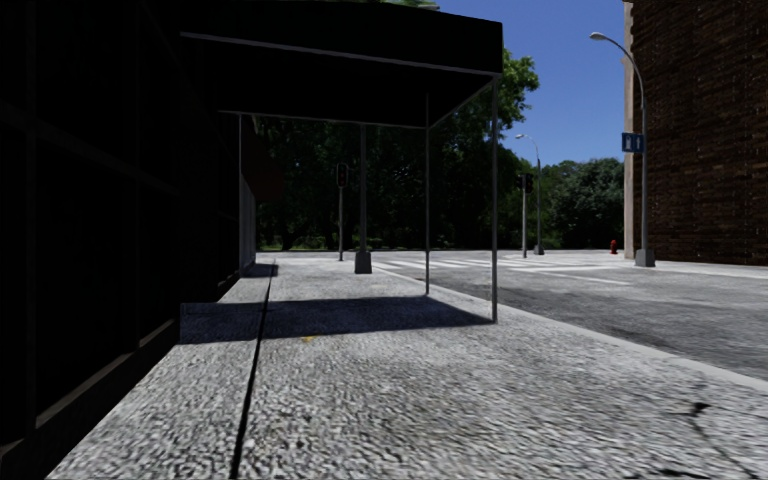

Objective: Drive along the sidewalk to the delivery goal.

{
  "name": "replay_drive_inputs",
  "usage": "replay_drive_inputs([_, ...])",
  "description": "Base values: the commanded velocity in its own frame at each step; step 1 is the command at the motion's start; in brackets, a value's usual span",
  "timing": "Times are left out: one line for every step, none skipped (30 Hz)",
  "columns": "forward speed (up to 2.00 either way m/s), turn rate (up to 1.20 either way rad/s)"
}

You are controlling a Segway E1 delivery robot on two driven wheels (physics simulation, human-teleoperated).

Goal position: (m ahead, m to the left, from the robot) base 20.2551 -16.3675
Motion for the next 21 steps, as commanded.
replay_drive_inputs([2.00, 0.30])
replay_drive_inputs([2.00, 0.30])
replay_drive_inputs([2.00, 0.30])
replay_drive_inputs([2.00, 0.30])
replay_drive_inputs([2.00, 0.30])
replay_drive_inputs([2.00, 0.30])
replay_drive_inputs([2.00, 0.30])
replay_drive_inputs([2.00, 0.30])
replay_drive_inputs([2.00, 0.30])
replay_drive_inputs([2.00, 0.30])
replay_drive_inputs([2.00, 0.30])
replay_drive_inputs([2.00, 0.30])
replay_drive_inputs([2.00, 0.30])
replay_drive_inputs([2.00, 0.30])
replay_drive_inputs([2.00, 0.30])
replay_drive_inputs([2.00, 0.30])
replay_drive_inputs([2.00, 0.31])
replay_drive_inputs([2.00, 0.31])
replay_drive_inputs([2.00, 0.31])
replay_drive_inputs([2.00, 0.31])
replay_drive_inputs([2.00, 0.31])
